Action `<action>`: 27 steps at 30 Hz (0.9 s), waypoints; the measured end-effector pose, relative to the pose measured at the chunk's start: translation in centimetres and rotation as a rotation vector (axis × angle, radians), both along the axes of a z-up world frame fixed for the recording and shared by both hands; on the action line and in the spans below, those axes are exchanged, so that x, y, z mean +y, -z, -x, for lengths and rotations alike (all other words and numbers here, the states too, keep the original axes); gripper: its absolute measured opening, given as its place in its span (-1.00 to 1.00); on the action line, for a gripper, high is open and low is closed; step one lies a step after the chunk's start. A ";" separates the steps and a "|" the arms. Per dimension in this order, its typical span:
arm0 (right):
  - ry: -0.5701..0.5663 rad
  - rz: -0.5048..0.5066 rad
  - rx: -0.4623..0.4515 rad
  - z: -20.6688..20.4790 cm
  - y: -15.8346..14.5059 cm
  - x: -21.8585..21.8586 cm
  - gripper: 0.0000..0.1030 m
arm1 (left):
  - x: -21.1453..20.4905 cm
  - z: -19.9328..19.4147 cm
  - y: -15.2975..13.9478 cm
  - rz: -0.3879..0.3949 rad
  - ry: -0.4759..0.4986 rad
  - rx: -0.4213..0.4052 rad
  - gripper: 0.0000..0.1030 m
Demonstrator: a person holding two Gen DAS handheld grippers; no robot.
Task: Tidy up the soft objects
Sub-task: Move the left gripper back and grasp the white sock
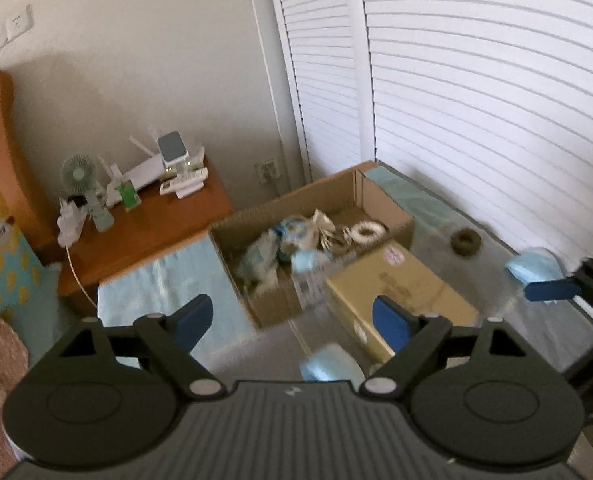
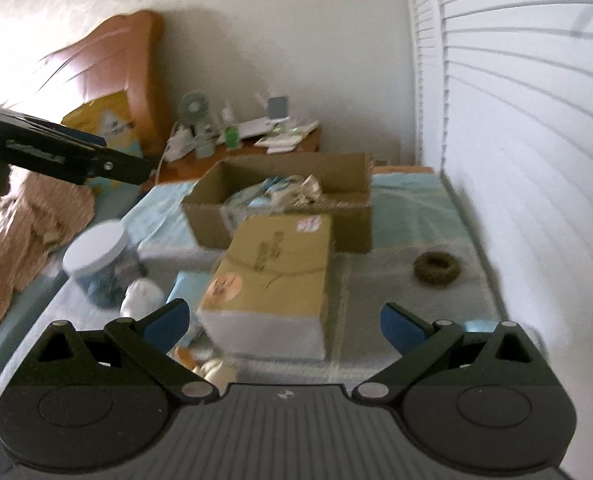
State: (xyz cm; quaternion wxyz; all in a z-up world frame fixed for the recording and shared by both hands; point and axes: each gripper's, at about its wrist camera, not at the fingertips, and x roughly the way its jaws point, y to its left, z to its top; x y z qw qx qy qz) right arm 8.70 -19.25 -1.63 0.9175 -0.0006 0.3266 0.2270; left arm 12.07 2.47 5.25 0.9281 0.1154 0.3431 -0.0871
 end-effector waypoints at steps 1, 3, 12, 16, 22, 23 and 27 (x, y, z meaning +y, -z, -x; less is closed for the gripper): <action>-0.018 0.008 0.006 0.2 0.4 0.3 1.00 | 0.2 0.5 0.4 0.011 -0.005 0.005 0.70; -0.048 0.026 0.018 0.5 1.2 0.7 1.00 | 0.7 1.7 1.7 0.044 -0.027 0.018 0.70; -0.136 0.130 0.060 2.1 4.5 2.6 1.00 | 1.3 5.7 7.4 0.074 -0.086 0.019 0.70; -0.139 0.155 0.089 2.0 5.8 2.7 1.00 | 2.0 6.0 9.5 0.127 -0.136 0.053 0.70; -0.149 0.213 0.079 2.3 6.7 3.0 1.00 | 2.2 5.8 12.1 0.127 -0.149 0.100 0.70; -0.155 0.225 0.077 2.5 6.8 3.0 1.00 | 2.2 5.6 12.5 0.124 -0.150 0.107 0.70; -0.169 0.236 0.065 2.8 6.9 3.0 1.00 | 2.5 5.0 13.6 0.138 -0.159 0.137 0.70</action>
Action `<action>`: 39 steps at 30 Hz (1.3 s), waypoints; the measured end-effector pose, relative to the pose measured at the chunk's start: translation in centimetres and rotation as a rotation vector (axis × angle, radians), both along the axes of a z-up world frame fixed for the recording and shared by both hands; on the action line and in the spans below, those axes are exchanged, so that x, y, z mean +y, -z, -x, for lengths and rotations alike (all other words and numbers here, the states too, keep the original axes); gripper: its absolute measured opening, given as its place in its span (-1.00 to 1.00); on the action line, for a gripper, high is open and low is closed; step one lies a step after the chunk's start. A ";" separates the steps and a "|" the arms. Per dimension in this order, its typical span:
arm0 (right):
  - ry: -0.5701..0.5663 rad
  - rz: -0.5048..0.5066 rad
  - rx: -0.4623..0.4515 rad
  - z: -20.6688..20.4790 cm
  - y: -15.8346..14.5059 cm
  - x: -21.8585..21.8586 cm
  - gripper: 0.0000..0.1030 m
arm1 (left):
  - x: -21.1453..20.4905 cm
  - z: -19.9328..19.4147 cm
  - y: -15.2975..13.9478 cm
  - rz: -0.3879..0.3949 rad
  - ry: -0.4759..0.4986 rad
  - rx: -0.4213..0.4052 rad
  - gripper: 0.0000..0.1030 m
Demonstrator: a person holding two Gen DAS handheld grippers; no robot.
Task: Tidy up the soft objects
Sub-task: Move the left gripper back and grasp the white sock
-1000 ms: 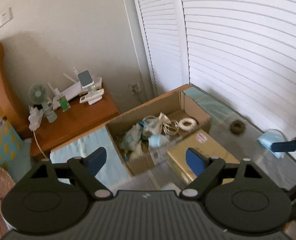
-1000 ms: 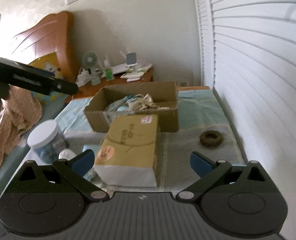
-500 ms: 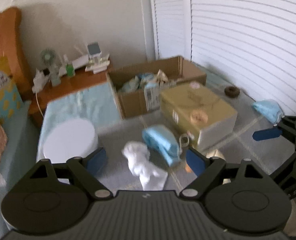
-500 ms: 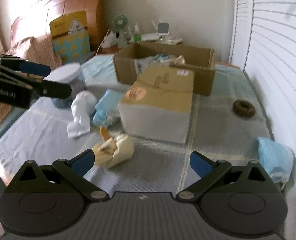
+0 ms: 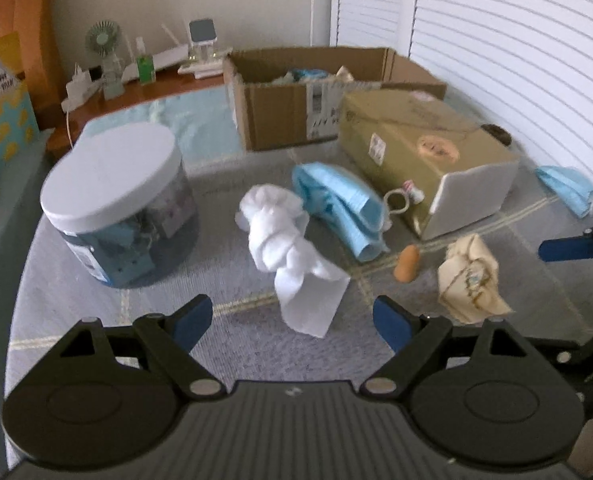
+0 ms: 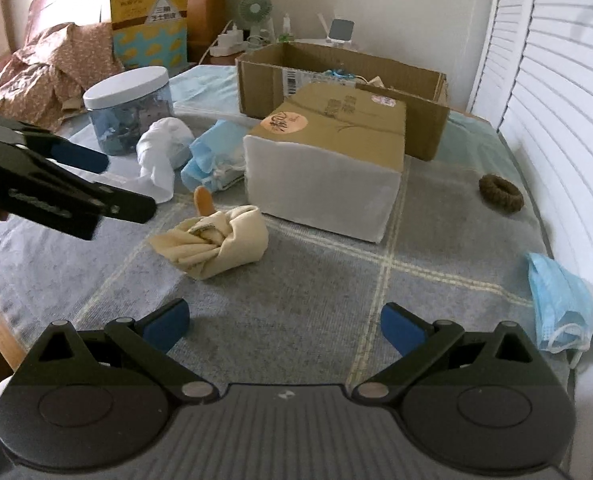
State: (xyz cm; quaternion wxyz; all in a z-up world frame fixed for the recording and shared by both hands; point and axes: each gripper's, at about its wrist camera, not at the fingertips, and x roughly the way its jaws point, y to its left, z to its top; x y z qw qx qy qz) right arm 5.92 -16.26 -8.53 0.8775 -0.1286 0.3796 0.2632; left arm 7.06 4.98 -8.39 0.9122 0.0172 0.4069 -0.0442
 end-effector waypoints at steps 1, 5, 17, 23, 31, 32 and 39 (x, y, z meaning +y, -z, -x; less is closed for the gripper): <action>-0.002 0.002 0.001 -0.1 0.0 0.1 1.00 | 0.1 -0.1 0.2 0.008 -0.003 0.005 0.75; -0.009 -0.001 -0.006 -0.1 0.0 0.0 1.00 | 0.3 -0.1 0.4 0.018 0.003 -0.006 0.89; -0.010 -0.021 -0.033 0.2 0.2 -0.2 1.00 | 0.5 0.5 0.9 0.018 0.020 -0.067 0.99; 0.002 -0.024 -0.038 0.4 0.3 -0.2 1.00 | 1.0 -0.2 0.4 0.021 -0.014 -0.099 0.93; 0.005 -0.022 -0.036 0.4 0.3 -0.1 1.00 | 1.1 -1.4 -0.2 0.042 -0.025 -0.124 0.34; 0.005 -0.022 -0.037 0.4 0.3 -0.1 1.00 | 1.2 -1.6 -0.2 0.044 -0.025 -0.124 0.29; 0.004 -0.023 -0.038 0.5 0.3 -0.1 1.00 | 0.9 -2.3 -0.3 0.041 -0.018 -0.134 -0.19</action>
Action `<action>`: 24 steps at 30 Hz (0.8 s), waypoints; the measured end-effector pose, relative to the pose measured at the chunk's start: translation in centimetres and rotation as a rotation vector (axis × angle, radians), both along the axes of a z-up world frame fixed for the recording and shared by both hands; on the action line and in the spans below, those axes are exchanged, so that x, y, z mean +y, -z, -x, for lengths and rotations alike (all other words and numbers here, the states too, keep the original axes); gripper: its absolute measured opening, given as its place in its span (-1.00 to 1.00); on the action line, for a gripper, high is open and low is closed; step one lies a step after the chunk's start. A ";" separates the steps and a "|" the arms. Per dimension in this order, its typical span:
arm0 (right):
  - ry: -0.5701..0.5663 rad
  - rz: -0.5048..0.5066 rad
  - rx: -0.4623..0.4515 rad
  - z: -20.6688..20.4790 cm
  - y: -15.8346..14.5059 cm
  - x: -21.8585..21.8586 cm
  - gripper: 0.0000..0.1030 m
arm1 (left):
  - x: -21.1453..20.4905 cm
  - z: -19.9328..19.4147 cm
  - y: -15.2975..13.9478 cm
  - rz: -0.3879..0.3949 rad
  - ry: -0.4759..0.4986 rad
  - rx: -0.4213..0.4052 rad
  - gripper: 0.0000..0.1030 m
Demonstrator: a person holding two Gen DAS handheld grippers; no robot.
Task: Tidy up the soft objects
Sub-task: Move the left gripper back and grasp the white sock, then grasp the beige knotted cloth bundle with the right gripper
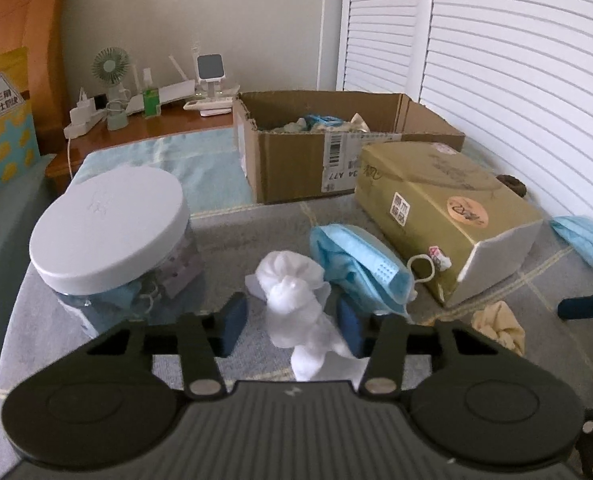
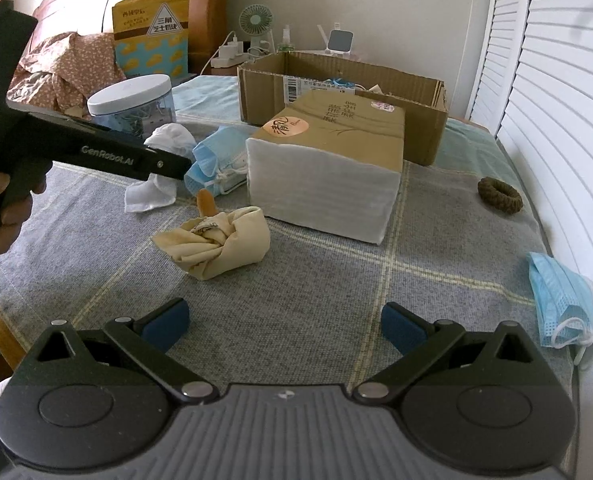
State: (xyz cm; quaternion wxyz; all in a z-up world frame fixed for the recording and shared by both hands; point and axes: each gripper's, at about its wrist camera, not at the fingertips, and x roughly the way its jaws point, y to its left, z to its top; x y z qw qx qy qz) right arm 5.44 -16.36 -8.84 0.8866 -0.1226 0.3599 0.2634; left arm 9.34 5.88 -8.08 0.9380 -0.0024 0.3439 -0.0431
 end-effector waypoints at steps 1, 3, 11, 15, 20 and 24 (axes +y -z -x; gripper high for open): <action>-0.001 0.000 0.000 0.0 0.0 0.0 1.00 | 0.0 -0.1 0.1 0.005 0.001 0.007 -0.31; -0.003 0.000 0.000 0.0 0.0 0.0 1.00 | 0.1 -0.3 0.2 0.017 0.002 0.017 -0.36; -0.033 0.013 0.001 -0.1 -0.3 0.8 1.00 | 0.1 0.0 -0.1 0.025 -0.001 0.018 -0.36; -0.080 0.016 -0.023 -0.1 -0.6 1.7 0.97 | 0.0 0.2 -0.2 0.022 0.002 0.014 -0.37; -0.125 0.033 -0.036 -0.9 -0.7 3.3 0.66 | 0.0 0.3 -0.3 0.029 0.001 0.019 -0.37; -0.133 0.034 -0.040 -1.5 -0.8 4.1 0.55 | 0.2 0.3 -0.4 0.034 0.004 0.021 -0.37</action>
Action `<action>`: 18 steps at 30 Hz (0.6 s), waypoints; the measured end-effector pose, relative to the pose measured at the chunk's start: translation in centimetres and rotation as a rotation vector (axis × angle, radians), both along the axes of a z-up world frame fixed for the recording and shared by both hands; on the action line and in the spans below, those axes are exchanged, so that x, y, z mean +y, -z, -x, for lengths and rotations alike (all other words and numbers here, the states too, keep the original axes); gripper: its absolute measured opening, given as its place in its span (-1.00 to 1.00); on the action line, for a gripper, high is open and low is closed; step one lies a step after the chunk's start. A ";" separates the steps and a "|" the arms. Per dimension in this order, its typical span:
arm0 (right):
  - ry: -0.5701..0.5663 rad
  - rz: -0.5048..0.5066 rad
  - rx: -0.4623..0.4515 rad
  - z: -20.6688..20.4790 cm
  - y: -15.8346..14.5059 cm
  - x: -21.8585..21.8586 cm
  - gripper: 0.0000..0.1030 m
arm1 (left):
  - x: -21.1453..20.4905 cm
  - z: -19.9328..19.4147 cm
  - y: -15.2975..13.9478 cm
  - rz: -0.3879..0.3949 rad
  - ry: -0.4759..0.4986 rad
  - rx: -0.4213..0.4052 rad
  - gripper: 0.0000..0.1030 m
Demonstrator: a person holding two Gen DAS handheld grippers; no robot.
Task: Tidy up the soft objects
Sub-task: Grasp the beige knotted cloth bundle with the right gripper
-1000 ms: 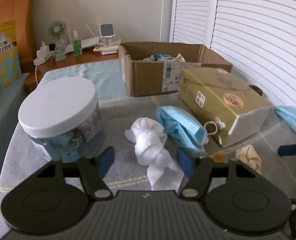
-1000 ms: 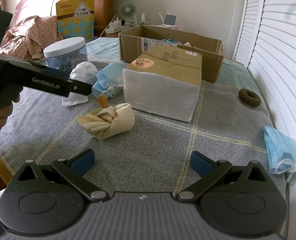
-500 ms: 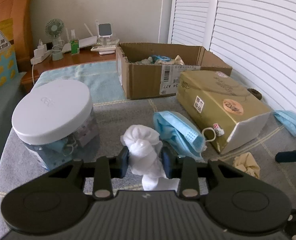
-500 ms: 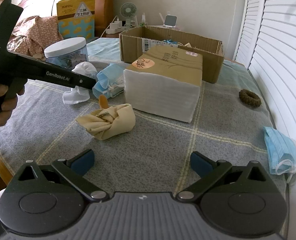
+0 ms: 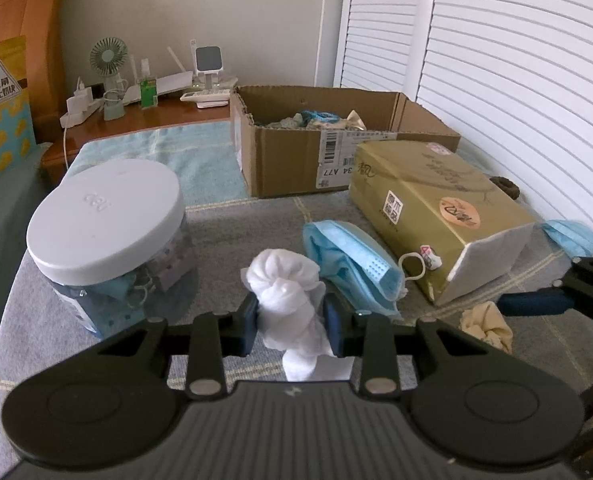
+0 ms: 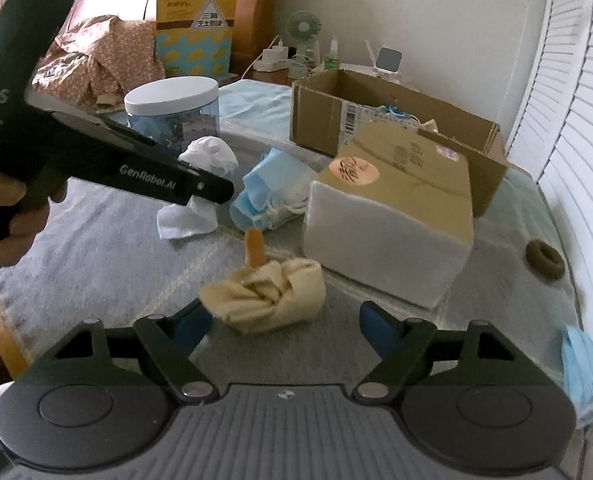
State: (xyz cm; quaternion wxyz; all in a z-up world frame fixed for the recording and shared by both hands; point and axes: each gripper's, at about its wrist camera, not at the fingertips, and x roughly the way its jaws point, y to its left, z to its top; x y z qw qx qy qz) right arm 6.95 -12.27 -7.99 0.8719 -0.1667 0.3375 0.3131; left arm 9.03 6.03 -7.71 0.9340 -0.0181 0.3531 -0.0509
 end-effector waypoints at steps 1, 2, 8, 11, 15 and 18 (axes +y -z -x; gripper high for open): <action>-0.004 0.001 0.002 -0.1 0.0 0.1 0.52 | 0.0 0.0 0.0 0.001 0.003 0.000 -0.37; -0.006 0.002 0.004 -0.2 0.0 0.2 0.49 | 0.0 0.0 0.0 -0.001 0.005 0.001 -0.37; -0.014 0.000 0.012 -0.5 0.0 0.7 0.27 | 0.1 0.0 0.0 -0.004 0.016 0.008 -0.37; -0.015 -0.001 0.018 -0.5 -0.1 0.7 0.04 | 0.1 0.0 -0.2 -0.005 0.024 0.009 -0.37; -0.009 0.006 0.018 -0.5 -0.3 0.8 -0.05 | 0.0 0.2 -0.4 -0.010 0.042 0.010 -0.41; 0.004 0.005 0.024 -0.4 -0.5 0.6 -0.06 | 0.0 0.4 -0.6 -0.019 0.060 0.008 -0.42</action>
